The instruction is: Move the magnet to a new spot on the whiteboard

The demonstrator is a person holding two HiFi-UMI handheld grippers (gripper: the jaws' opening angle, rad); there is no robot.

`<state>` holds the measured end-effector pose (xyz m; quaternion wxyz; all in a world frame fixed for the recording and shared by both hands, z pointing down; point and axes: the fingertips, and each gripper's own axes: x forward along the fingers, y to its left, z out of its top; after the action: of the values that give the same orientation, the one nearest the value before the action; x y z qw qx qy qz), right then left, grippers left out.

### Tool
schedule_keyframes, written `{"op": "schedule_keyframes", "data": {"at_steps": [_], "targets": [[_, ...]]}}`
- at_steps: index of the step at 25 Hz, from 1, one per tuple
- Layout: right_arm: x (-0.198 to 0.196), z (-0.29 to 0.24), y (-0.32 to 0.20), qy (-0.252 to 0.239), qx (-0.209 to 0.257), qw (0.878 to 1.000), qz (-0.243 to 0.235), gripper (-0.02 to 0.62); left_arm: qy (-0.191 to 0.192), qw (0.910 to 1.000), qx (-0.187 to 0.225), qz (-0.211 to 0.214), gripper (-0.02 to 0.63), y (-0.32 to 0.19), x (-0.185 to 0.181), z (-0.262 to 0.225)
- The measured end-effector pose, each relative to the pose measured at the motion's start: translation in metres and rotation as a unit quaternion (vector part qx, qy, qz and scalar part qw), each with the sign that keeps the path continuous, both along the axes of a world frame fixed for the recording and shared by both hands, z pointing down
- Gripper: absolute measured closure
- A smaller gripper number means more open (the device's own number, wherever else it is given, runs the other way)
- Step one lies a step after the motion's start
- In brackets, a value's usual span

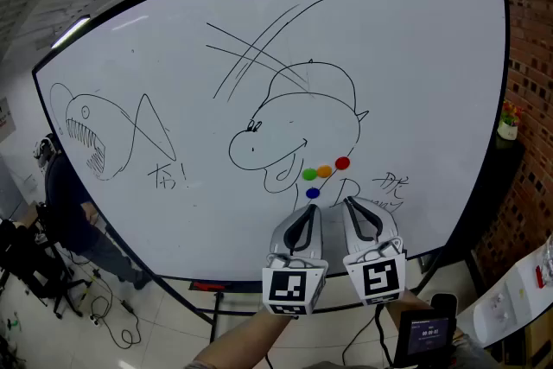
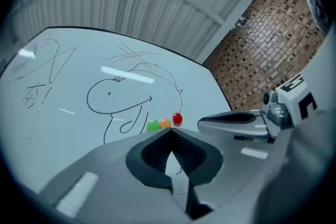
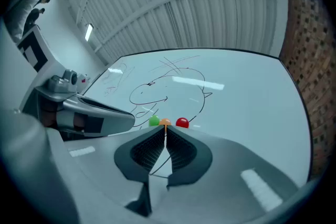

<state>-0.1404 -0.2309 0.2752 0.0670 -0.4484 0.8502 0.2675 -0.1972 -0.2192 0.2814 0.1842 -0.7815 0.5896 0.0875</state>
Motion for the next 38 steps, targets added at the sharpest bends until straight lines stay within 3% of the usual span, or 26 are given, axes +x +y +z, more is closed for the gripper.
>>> {"op": "schedule_keyframes", "data": {"at_steps": [7, 14, 23, 29, 38], "targets": [[-0.011, -0.028, -0.031, 0.008, 0.042, 0.999, 0.019, 0.524, -0.004, 0.9995, 0.026, 0.014, 0.611, -0.025, 0.002, -0.028], [-0.02, -0.03, -0.051, 0.048, 0.06, 0.997, 0.017, 0.468, 0.01, 0.9994, 0.033, 0.004, 0.611, -0.039, 0.005, -0.03], [-0.025, -0.031, -0.068, 0.081, 0.065, 0.993, 0.05, 0.463, 0.01, 0.9992, 0.039, -0.004, 0.611, -0.04, -0.001, -0.035], [-0.026, -0.031, -0.067, 0.09, 0.065, 0.993, 0.046, 0.468, 0.005, 0.9992, 0.04, 0.004, 0.611, -0.042, 0.006, -0.035], [0.028, -0.035, -0.083, 0.074, 0.053, 0.993, 0.075, 0.469, 0.001, 0.9985, 0.04, 0.038, 0.611, -0.054, 0.047, -0.035]]}}
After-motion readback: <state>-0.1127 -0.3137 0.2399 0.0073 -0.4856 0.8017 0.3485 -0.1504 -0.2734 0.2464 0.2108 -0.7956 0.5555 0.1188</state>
